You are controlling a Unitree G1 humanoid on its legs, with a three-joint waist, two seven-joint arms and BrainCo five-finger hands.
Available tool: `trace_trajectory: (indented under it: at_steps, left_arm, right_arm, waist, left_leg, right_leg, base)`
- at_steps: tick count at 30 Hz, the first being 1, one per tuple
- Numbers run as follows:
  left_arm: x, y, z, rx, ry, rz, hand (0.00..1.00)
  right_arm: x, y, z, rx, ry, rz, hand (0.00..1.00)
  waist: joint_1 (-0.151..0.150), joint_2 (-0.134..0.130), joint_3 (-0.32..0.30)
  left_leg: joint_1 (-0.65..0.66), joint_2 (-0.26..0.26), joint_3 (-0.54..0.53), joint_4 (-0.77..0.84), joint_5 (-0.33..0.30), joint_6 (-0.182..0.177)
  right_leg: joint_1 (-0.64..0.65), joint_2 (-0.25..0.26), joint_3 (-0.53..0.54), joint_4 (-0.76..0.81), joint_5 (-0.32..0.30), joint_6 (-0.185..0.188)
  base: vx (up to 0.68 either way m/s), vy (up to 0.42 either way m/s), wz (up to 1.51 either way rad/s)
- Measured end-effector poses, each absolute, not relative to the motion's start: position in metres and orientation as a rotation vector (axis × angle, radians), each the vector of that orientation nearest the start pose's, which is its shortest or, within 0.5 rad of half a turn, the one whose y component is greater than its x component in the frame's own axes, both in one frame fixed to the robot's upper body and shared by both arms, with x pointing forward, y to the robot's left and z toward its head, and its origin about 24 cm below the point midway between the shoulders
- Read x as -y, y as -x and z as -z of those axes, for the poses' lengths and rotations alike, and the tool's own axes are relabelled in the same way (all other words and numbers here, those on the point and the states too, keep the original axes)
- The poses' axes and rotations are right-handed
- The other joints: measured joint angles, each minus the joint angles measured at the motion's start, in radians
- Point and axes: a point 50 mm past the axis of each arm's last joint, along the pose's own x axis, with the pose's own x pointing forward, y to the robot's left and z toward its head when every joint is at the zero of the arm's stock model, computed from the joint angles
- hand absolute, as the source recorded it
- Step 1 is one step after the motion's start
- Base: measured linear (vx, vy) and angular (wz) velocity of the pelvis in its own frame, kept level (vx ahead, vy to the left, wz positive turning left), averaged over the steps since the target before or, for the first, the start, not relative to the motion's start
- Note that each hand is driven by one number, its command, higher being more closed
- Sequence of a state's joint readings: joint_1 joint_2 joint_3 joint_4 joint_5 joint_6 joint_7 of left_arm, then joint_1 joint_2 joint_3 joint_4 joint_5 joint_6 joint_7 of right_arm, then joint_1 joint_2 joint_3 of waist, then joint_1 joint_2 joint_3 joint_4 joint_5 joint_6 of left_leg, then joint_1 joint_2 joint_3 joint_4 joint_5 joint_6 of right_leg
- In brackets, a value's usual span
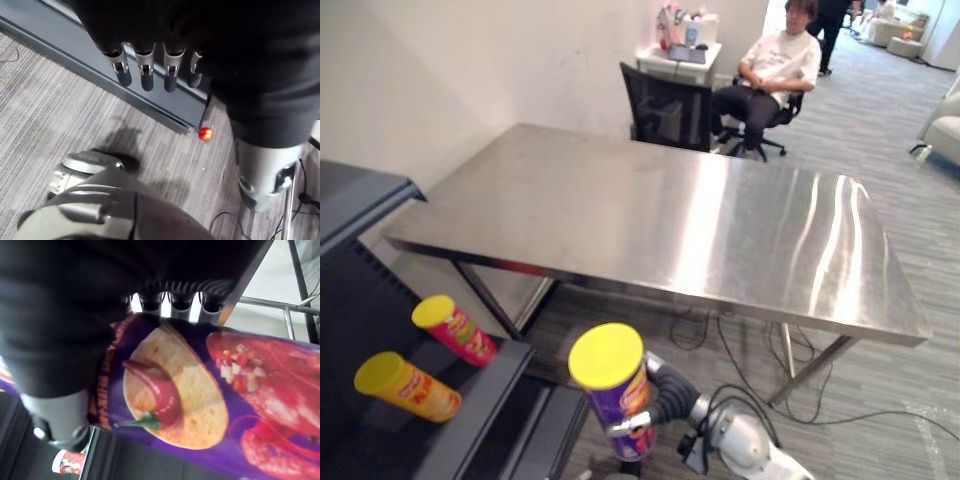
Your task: Put the gum and the chips on the shelf.
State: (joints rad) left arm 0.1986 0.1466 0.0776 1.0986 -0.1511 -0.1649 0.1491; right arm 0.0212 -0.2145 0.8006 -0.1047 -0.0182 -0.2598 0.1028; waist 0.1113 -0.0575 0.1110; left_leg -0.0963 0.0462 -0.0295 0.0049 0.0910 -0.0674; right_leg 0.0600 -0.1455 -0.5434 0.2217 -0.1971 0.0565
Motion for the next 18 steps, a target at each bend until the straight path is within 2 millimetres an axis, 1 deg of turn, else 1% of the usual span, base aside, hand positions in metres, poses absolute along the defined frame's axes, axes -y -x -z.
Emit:
trace_trajectory:
  at_steps: [1,2,3,4,5,6,7,8,9,10,11,12,13,14,15,16,17,18]
  left_arm:
    - [-0.228,-0.05,0.16,-1.088,-0.045,-0.425,0.0]
    - [-0.226,-0.053,0.16,-1.073,-0.038,-0.423,0.0]
    - [-0.222,-0.056,0.159,-1.062,-0.023,-0.426,0.0]
    - [-0.22,-0.057,0.159,-1.055,-0.013,-0.429,0.0]
    - [-0.216,-0.058,0.159,-1.048,-0.001,-0.427,0.0]
    - [-0.218,-0.065,0.158,-1.03,0.005,-0.437,0.0]
    - [-0.22,-0.068,0.157,-1.016,0.022,-0.456,0.0]
    - [-0.219,-0.067,0.157,-1.015,0.043,-0.477,0.0]
    - [-0.219,-0.067,0.157,-1.016,0.053,-0.485,0.0]
    - [-0.216,-0.059,0.159,-1.032,0.088,-0.515,0.0]
    - [-0.216,-0.056,0.159,-1.038,0.098,-0.527,0.0]
    - [-0.216,-0.051,0.16,-1.048,0.104,-0.539,0.0]
    - [-0.216,-0.051,0.16,-1.049,0.103,-0.541,0.0]
    - [-0.216,-0.053,0.16,-1.042,0.103,-0.539,0.0]
    - [-0.216,-0.054,0.16,-1.038,0.104,-0.537,0.0]
    - [-0.214,-0.055,0.16,-1.038,0.102,-0.524,0.0]
    - [-0.213,-0.056,0.16,-1.037,0.104,-0.519,0.0]
    - [-0.212,-0.057,0.16,-1.037,0.1,-0.509,0.0]
  right_arm:
    - [0.007,-0.171,-0.056,0.261,0.094,-0.917,1.0]
    - [0.01,-0.175,-0.057,0.272,0.111,-0.909,1.0]
    - [0.017,-0.18,-0.058,0.281,0.138,-0.884,1.0]
    - [0.02,-0.182,-0.059,0.286,0.154,-0.88,1.0]
    - [0.027,-0.186,-0.058,0.287,0.186,-0.87,1.0]
    - [0.041,-0.196,-0.061,0.297,0.22,-0.817,1.0]
    - [0.048,-0.201,-0.062,0.301,0.236,-0.782,1.0]
    - [0.057,-0.207,-0.064,0.309,0.258,-0.724,1.0]
    - [0.061,-0.209,-0.065,0.31,0.262,-0.703,1.0]
    - [0.072,-0.211,-0.065,0.303,0.257,-0.626,1.0]
    - [0.08,-0.211,-0.065,0.296,0.247,-0.573,1.0]
    - [0.092,-0.208,-0.063,0.279,0.232,-0.502,1.0]
    - [0.1,-0.206,-0.061,0.26,0.218,-0.442,1.0]
    - [0.112,-0.202,-0.059,0.241,0.205,-0.367,1.0]
    - [0.119,-0.2,-0.057,0.229,0.202,-0.332,1.0]
    - [0.13,-0.195,-0.053,0.202,0.195,-0.272,1.0]
    - [0.136,-0.193,-0.05,0.181,0.194,-0.239,1.0]
    - [0.14,-0.191,-0.048,0.169,0.194,-0.22,1.0]
  waist:
    - [0.003,0.006,0.018]
    - [0.006,0.013,0.038]
    - [0.009,0.034,0.068]
    - [0.009,0.047,0.081]
    - [0.008,0.063,0.098]
    - [0.002,0.056,0.126]
    - [0.003,0.051,0.144]
    - [0.002,0.045,0.161]
    - [0.0,0.045,0.163]
    - [-0.014,0.046,0.163]
    - [-0.024,0.06,0.159]
    - [-0.041,0.066,0.157]
    - [-0.061,0.07,0.154]
    - [-0.088,0.078,0.149]
    - [-0.096,0.084,0.146]
    - [-0.116,0.098,0.138]
    - [-0.121,0.102,0.137]
    - [-0.118,0.102,0.137]
  left_leg:
    - [-0.03,0.001,-0.022,0.033,-0.001,-0.004]
    - [-0.05,-0.001,-0.049,0.045,0.008,-0.016]
    - [-0.077,-0.015,-0.094,0.027,0.044,-0.029]
    - [-0.087,-0.016,-0.107,0.007,0.058,-0.046]
    - [-0.107,-0.005,-0.078,-0.02,0.041,-0.04]
    - [-0.182,0.034,0.143,0.066,-0.005,0.054]
    - [-0.208,0.042,0.235,0.136,-0.012,0.086]
    - [-0.232,0.058,0.352,0.281,-0.041,0.121]
    - [-0.233,0.067,0.378,0.323,-0.05,0.124]
    - [-0.202,0.121,0.452,0.472,-0.111,0.117]
    - [-0.161,0.156,0.493,0.523,-0.147,0.11]
    - [-0.098,0.197,0.543,0.547,-0.174,0.106]
    - [-0.051,0.225,0.574,0.539,-0.179,0.097]
    - [0.002,0.25,0.618,0.494,-0.176,0.084]
    - [0.03,0.256,0.644,0.452,-0.168,0.073]
    - [0.061,0.265,0.688,0.376,-0.149,0.05]
    - [0.078,0.263,0.717,0.33,-0.143,0.039]
    - [0.084,0.258,0.74,0.296,-0.147,0.034]
  right_leg:
    - [-0.021,-0.005,-0.018,0.041,-0.016,-0.006]
    - [-0.041,-0.019,-0.042,0.078,-0.038,-0.014]
    - [-0.075,-0.036,-0.095,0.152,-0.078,-0.029]
    - [-0.085,-0.041,-0.119,0.18,-0.09,-0.036]
    - [-0.097,-0.057,-0.165,0.195,-0.098,-0.044]
    - [-0.115,-0.099,-0.256,0.184,-0.099,-0.077]
    - [-0.121,-0.124,-0.282,0.182,-0.095,-0.085]
    - [-0.126,-0.151,-0.327,0.164,-0.083,-0.103]
    - [-0.125,-0.156,-0.342,0.157,-0.078,-0.104]
    - [-0.12,-0.159,-0.405,0.125,-0.061,-0.108]
    - [-0.116,-0.165,-0.442,0.122,-0.059,-0.106]
    - [-0.109,-0.171,-0.497,0.119,-0.059,-0.105]
    - [-0.105,-0.176,-0.545,0.115,-0.058,-0.101]
    - [-0.105,-0.183,-0.599,0.114,-0.054,-0.094]
    - [-0.106,-0.188,-0.626,0.115,-0.051,-0.091]
    - [-0.099,-0.198,-0.689,0.121,-0.048,-0.088]
    - [-0.088,-0.209,-0.724,0.127,-0.047,-0.087]
    - [-0.077,-0.219,-0.754,0.133,-0.045,-0.088]
  base:
    - [-0.13,-0.091,0.49]
    - [-0.2,-0.1,0.96]
    - [-0.18,-0.083,1.02]
    - [-0.27,-0.142,1.13]
    - [-0.25,-0.091,1.48]
    - [-0.27,-0.067,1.53]
    - [-0.23,-0.046,1.7]
    - [-0.16,-0.096,0.98]
    - [-0.19,-0.166,1.29]
    - [-0.14,-0.125,1.15]
    - [-0.16,-0.11,1.55]
    - [-0.12,-0.052,1.42]
    - [-0.11,-0.044,1.7]
    - [-0.11,-0.006,1.43]
    - [-0.11,0.054,1.54]
    - [-0.13,0.13,1.28]
    - [-0.11,0.16,1.29]
    - [-0.1,0.21,1.06]
